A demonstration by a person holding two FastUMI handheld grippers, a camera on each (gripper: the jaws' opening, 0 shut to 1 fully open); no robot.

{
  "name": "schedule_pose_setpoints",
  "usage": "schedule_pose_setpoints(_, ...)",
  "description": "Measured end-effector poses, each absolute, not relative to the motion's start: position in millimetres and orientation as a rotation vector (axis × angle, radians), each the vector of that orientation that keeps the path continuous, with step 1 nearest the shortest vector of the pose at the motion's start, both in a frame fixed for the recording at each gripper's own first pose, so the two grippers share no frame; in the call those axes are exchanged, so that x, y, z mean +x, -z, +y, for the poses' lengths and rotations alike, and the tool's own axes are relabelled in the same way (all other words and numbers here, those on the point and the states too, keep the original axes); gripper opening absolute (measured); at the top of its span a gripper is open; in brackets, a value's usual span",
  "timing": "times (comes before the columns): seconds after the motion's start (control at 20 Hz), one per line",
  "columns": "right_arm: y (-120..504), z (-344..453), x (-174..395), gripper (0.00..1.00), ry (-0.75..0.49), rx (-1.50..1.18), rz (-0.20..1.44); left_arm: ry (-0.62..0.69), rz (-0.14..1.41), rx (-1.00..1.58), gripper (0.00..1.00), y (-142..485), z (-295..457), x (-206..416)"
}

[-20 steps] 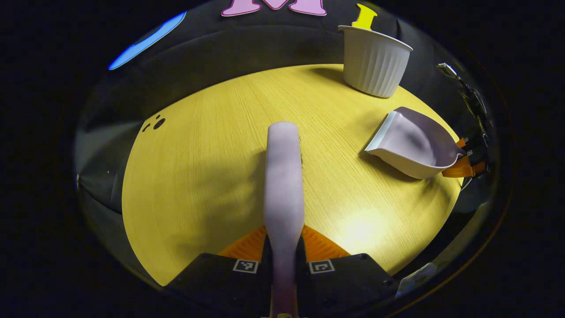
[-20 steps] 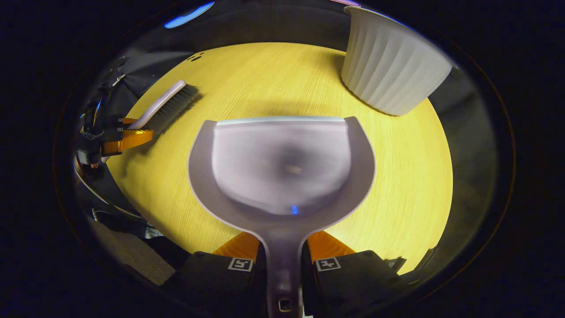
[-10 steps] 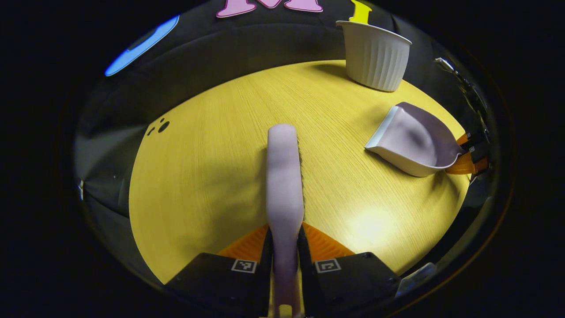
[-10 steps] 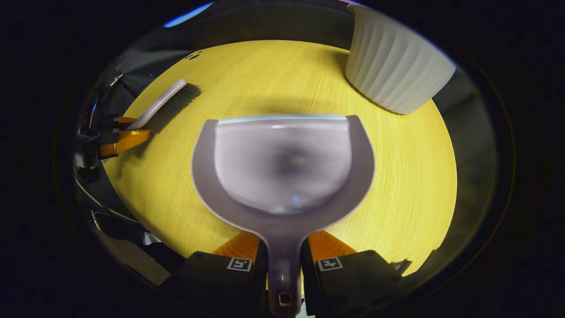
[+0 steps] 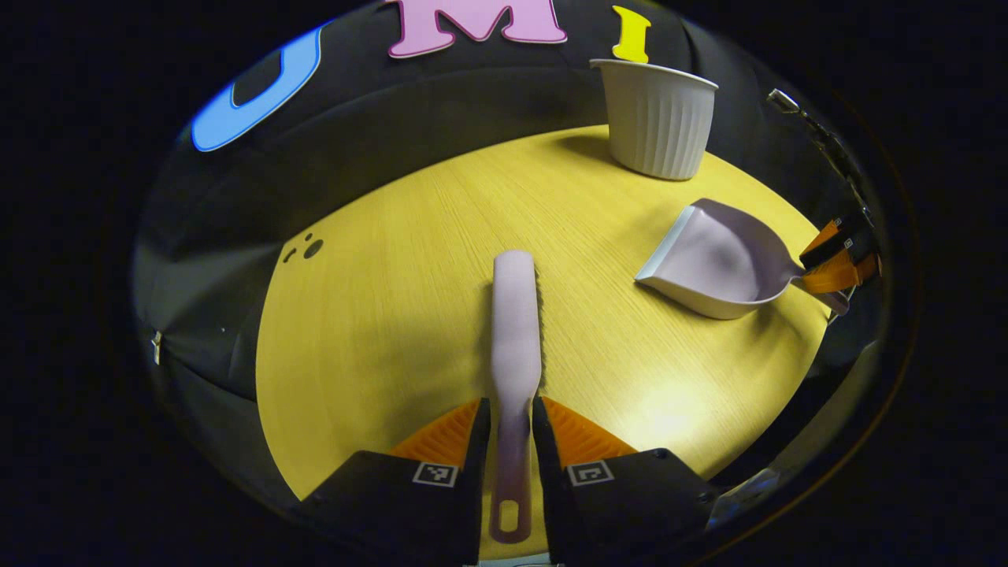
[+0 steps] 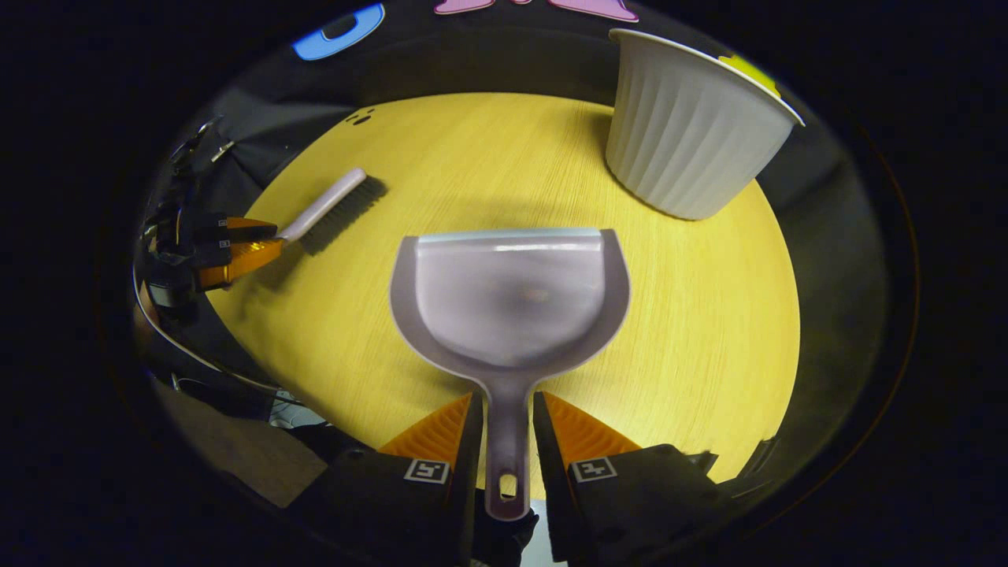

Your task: Pick up the small broom and dustpan from the desktop, sweep the trash into the dustpan with the broom, and then empty the trash into the garbage bin.

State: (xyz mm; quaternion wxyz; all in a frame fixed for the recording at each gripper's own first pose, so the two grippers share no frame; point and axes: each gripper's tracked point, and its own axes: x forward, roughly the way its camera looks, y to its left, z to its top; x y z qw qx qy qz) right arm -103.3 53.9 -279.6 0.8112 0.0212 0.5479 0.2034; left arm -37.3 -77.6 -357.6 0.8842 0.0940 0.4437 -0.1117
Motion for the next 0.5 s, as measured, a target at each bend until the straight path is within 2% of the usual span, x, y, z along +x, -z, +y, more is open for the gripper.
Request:
schedule_pose_setpoints(0.05,267.9,54.3,-102.4,0.41,-0.434,0.055,1.148,0.230,0.902,0.191,0.29,348.2,-77.6,-36.0)
schedule_pose_setpoints(0.1,255.7,55.8,-100.4,0.41,-0.436,0.062,1.120,0.226,0.879,0.186,0.29,337.0,-77.6,-34.0)
schedule_pose_setpoints(0.15,244.6,56.5,-96.4,0.40,-0.442,0.066,1.089,0.223,0.850,0.176,0.36,323.9,-78.2,-31.4)
schedule_pose_setpoints(0.5,140.2,69.4,-44.5,0.40,-0.437,0.116,0.713,0.222,0.581,0.065,0.36,219.2,-98.6,-3.4)
